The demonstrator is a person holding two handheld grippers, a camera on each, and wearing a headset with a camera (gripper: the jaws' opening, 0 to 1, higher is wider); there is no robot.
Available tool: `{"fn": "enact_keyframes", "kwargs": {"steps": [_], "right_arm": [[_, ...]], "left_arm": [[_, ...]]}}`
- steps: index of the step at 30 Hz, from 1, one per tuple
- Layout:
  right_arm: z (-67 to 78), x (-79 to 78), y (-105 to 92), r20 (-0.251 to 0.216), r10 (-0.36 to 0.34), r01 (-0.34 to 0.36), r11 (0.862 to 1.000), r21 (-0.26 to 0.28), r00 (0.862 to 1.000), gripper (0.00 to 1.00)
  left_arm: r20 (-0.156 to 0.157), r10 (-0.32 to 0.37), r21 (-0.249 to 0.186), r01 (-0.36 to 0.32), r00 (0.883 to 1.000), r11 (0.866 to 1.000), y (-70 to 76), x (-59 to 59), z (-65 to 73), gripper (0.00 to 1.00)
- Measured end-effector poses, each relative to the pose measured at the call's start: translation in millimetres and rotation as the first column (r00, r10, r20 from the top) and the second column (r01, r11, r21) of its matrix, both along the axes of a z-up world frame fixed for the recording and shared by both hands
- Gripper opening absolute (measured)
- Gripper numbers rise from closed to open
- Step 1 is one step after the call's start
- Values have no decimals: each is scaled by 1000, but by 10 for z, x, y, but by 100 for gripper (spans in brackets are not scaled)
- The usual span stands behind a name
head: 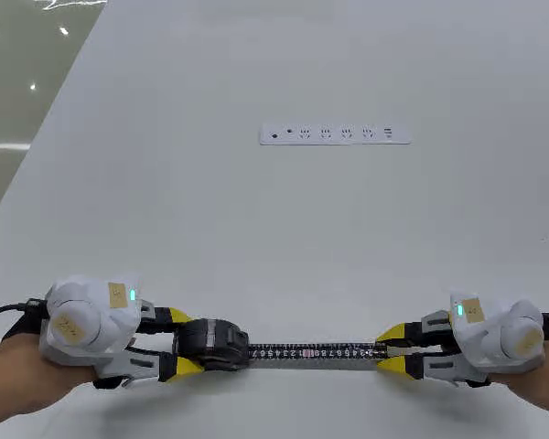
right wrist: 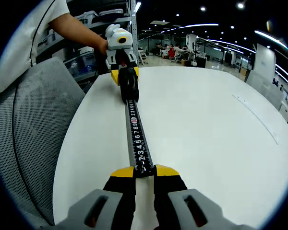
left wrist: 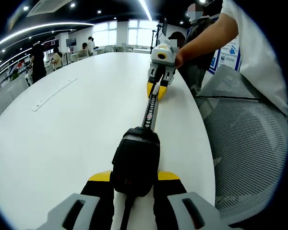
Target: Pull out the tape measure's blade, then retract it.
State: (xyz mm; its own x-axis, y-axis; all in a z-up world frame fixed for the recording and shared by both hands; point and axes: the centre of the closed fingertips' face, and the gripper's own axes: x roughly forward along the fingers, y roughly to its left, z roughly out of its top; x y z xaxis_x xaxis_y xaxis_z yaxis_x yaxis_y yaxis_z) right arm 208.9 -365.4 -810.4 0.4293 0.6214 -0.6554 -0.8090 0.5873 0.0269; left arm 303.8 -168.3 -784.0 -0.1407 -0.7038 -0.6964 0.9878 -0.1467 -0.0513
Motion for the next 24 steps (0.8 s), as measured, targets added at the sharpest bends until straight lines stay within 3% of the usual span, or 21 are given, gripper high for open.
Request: {"fn": "enact_keyframes", "kwargs": {"steps": [24], "right_arm": [[-17,-195,-336,-29,-49,48,998,-37,998,11]], "left_arm": [[7,-8,2,8,1000,1000,-6,-2,-12,28]]}}
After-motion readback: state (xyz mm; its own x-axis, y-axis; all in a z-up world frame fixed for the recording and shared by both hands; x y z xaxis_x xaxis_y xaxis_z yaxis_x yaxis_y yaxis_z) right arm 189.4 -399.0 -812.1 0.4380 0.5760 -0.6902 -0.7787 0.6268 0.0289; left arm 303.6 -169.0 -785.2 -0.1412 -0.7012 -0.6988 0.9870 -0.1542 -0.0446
